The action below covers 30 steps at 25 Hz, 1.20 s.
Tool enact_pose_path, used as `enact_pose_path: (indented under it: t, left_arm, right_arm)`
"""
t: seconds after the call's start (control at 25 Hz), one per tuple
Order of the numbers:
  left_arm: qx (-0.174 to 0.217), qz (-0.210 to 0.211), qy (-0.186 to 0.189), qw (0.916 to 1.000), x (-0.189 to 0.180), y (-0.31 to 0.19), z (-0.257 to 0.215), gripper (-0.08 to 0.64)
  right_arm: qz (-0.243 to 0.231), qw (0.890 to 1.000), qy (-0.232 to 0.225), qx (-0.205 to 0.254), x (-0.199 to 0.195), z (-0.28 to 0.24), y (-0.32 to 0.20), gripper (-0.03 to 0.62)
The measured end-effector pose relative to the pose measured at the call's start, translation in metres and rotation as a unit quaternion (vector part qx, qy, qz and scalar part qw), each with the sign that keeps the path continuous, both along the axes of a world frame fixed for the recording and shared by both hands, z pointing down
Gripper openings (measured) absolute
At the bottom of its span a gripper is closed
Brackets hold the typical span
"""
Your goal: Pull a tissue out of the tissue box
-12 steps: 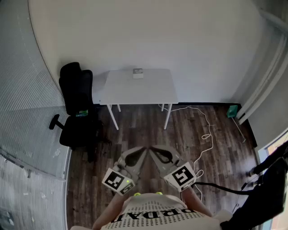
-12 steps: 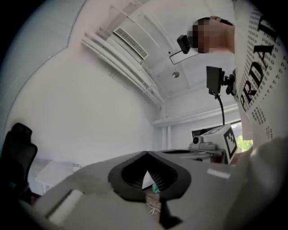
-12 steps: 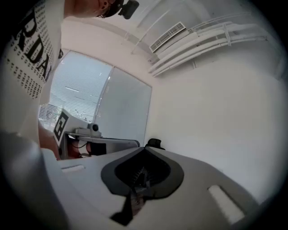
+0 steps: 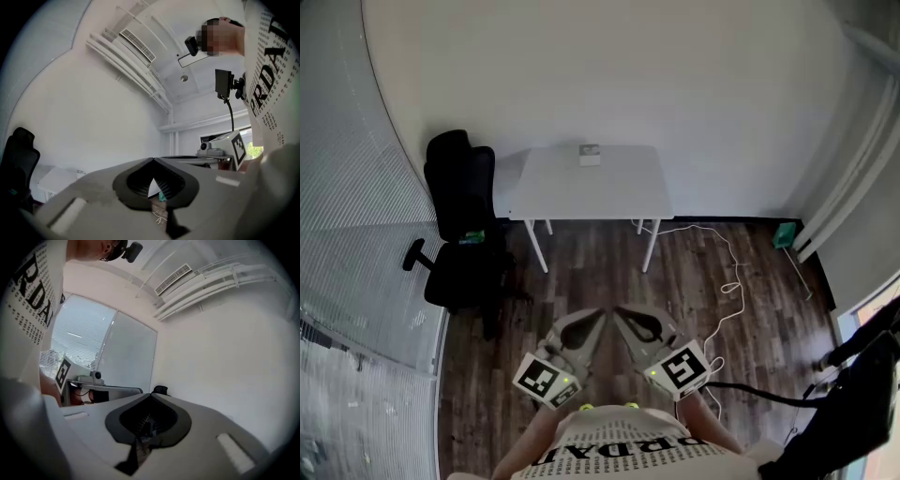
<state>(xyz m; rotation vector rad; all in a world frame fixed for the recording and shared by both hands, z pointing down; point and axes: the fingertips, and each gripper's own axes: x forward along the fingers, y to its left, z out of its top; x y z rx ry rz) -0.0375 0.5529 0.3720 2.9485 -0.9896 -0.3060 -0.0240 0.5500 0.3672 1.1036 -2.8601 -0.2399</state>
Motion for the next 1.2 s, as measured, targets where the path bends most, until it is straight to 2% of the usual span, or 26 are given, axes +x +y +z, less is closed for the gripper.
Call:
enact_pose_path:
  t: [1.2]
  left_arm:
    - [-0.014, 0.000, 0.007, 0.9999, -0.033, 0.010, 0.012, -0.009]
  right_arm:
    - [-0.004, 1.000, 0.011, -0.018, -0.035, 0.016, 0.006, 0.008]
